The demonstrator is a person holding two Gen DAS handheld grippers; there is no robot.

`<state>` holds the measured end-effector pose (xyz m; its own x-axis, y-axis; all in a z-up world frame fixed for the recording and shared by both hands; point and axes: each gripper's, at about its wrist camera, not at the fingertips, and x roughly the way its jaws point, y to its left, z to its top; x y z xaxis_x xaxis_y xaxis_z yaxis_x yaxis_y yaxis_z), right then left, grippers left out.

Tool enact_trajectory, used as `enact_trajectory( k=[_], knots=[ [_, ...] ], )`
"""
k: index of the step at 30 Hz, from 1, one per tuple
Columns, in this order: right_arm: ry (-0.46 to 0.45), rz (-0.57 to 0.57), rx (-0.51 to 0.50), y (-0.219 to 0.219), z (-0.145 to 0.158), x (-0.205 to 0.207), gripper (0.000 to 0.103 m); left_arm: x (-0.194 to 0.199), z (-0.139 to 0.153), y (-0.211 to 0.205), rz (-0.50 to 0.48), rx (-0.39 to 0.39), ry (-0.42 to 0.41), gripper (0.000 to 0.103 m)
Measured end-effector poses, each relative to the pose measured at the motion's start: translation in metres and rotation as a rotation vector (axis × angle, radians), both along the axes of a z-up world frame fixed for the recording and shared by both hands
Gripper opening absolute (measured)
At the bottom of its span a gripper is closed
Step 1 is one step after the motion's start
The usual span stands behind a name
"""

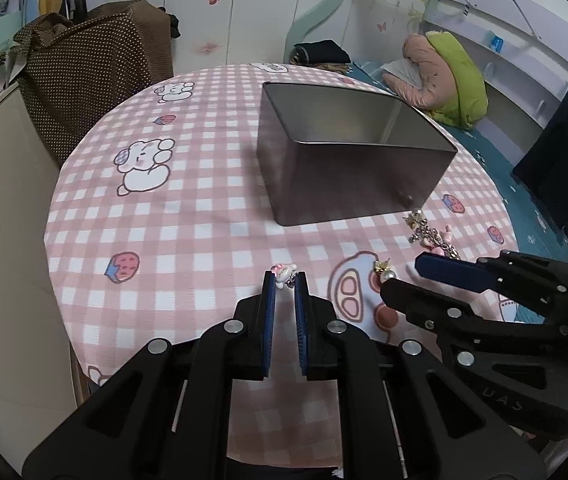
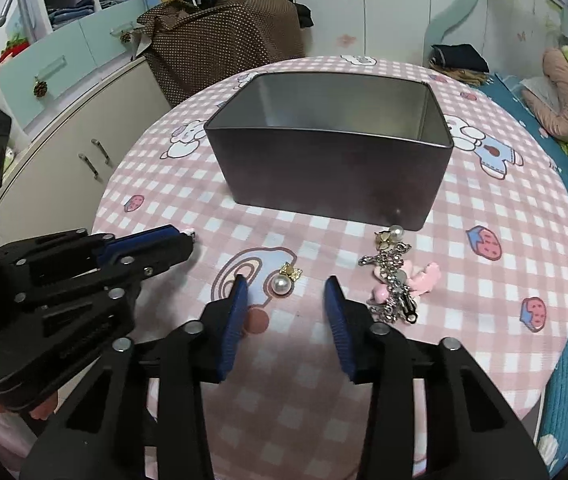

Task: Organize jewelry
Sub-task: 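Grasp a small white earring with the left tool while the right tool grasps a pearl earring, then carry both earrings into the tin box and open both tools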

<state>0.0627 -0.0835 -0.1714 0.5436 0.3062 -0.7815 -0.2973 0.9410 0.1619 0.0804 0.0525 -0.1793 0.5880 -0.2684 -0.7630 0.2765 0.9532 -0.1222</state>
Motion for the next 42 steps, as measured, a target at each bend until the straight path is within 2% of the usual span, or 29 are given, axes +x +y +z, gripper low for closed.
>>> enact_trajectory(
  k=[9, 25, 42],
  knots=[
    [-0.001, -0.022, -0.046, 0.005, -0.005, 0.007, 0.011, 0.004, -0.002, 0.005, 0.007, -0.022, 0.008, 0.010],
    [-0.012, -0.041, -0.020, -0.008, 0.003, 0.004, 0.011, 0.001, 0.008, -0.006, -0.015, -0.032, -0.014, 0.010],
    [-0.118, -0.064, 0.005, -0.023, 0.043, 0.005, 0.011, 0.004, 0.041, -0.023, -0.053, -0.041, -0.097, 0.010]
  ],
)
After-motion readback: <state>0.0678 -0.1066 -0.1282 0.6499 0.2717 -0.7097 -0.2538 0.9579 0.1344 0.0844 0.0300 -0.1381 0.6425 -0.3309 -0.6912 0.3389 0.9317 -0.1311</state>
